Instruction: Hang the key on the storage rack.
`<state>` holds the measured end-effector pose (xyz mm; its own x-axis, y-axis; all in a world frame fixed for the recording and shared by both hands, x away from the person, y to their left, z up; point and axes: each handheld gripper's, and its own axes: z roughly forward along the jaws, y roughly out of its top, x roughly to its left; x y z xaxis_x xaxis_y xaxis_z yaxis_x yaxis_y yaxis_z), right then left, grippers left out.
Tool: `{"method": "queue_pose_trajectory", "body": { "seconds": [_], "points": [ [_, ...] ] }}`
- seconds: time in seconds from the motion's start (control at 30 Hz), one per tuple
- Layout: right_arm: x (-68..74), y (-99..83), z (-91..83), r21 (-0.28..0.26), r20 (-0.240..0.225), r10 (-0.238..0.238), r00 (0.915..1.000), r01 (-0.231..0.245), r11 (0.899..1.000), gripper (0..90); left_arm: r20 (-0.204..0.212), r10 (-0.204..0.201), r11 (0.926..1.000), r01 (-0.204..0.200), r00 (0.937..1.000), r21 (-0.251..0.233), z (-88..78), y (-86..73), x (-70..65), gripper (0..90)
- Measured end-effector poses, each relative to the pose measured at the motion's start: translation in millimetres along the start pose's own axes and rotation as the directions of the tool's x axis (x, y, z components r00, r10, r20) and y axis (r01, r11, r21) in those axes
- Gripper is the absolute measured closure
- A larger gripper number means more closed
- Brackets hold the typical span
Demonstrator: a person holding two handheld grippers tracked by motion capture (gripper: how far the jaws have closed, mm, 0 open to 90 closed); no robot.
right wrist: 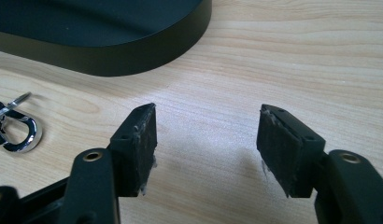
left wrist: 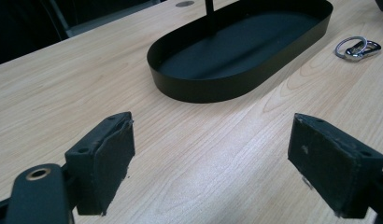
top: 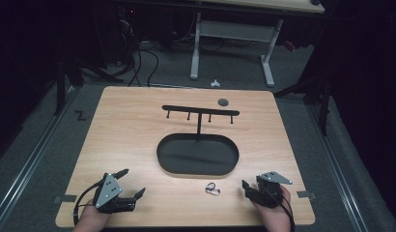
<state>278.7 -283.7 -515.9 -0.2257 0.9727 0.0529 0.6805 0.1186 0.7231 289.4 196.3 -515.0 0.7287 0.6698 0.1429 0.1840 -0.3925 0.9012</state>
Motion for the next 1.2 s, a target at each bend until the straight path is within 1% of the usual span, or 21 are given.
{"method": "queue_pose_trajectory", "body": {
  "seconds": [0.23, 0.27, 0.5, 0.57, 0.73, 0.83, 0.9, 0.97, 1.0, 1.07, 1.1, 1.17, 1.2],
  "points": [
    [0.7, -1.2, 0.3, 0.005, 0.000, 0.001, 1.0000, -0.001, 1.000, 36.9, 0.009, 0.004, 1.0000, -0.004, 1.0000, -0.005, 2.1, 1.1, -1.1, 15.2],
    [0.6, -1.3, 0.6, 0.003, -0.002, -0.005, 1.0000, 0.005, 1.000, 36.6, 0.014, 0.007, 1.0000, -0.007, 0.9999, -0.002, 2.2, 1.4, -1.3, 15.2],
    [0.0, -1.1, -0.1, 0.003, 0.001, 0.001, 1.0000, -0.001, 1.000, 36.1, 0.017, 0.012, 0.9999, -0.011, 0.9998, -0.007, 2.0, 1.4, -2.0, 15.2],
    [0.0, -0.6, -0.1, 0.001, 0.003, -0.006, 1.0000, 0.006, 1.000, 35.8, 0.019, 0.012, 0.9999, -0.012, 0.9997, -0.007, 1.9, 1.2, -1.9, 15.2],
    [1.5, -0.5, 0.2, 0.003, 0.002, -0.004, 1.0000, 0.004, 1.000, 35.9, 0.022, 0.013, 0.9999, -0.013, 0.9997, -0.009, 1.7, 1.4, -2.0, 15.2],
    [2.5, 0.3, 0.1, 0.001, 0.001, -0.004, 1.0000, 0.004, 1.000, 34.5, 0.025, 0.016, 0.9998, -0.016, 0.9995, -0.007, 2.1, 1.5, -2.4, 15.2],
    [3.9, 1.0, 0.5, 0.005, -0.001, -0.001, 1.0000, 0.001, 1.000, 31.7, 0.027, 0.017, 0.9998, -0.017, 0.9995, -0.006, 2.1, 1.6, -2.6, 15.2],
    [5.1, 1.8, 1.1, -0.001, -0.016, -0.005, 0.9999, 0.005, 1.000, 29.5, 0.029, 0.019, 0.9998, -0.018, 0.9994, -0.008, 2.1, 1.6, -2.8, 15.2],
    [6.9, 2.2, 0.9, -0.001, -0.021, 0.001, 0.9998, -0.001, 1.000, 28.3, 0.029, 0.019, 0.9998, -0.019, 0.9994, -0.008, 2.1, 1.6, -2.8, 15.2],
    [8.5, 2.9, 0.7, -0.001, -0.023, -0.005, 0.9997, 0.005, 1.000, 27.3, 0.029, 0.020, 0.9998, -0.019, 0.9994, -0.007, 2.1, 1.6, -2.8, 15.2],
    [12.3, 4.5, 0.4, -0.003, -0.013, -0.014, 0.9998, 0.013, 1.000, 26.3, 0.030, 0.019, 0.9998, -0.019, 0.9994, -0.007, 2.0, 1.6, -2.9, 15.2],
    [13.9, 5.2, 0.2, -0.002, -0.012, -0.022, 0.9997, 0.022, 1.000, 25.3, 0.029, 0.020, 0.9998, -0.020, 0.9994, -0.009, 2.1, 1.6, -3.0, 15.2],
    [17.9, 5.9, 0.9, 0.002, -0.011, -0.036, 0.9993, 0.036, 0.999, 23.0, 0.029, 0.021, 0.9997, -0.021, 0.9993, -0.009, 2.3, 1.5, -3.1, 15.2]
  ]
}}
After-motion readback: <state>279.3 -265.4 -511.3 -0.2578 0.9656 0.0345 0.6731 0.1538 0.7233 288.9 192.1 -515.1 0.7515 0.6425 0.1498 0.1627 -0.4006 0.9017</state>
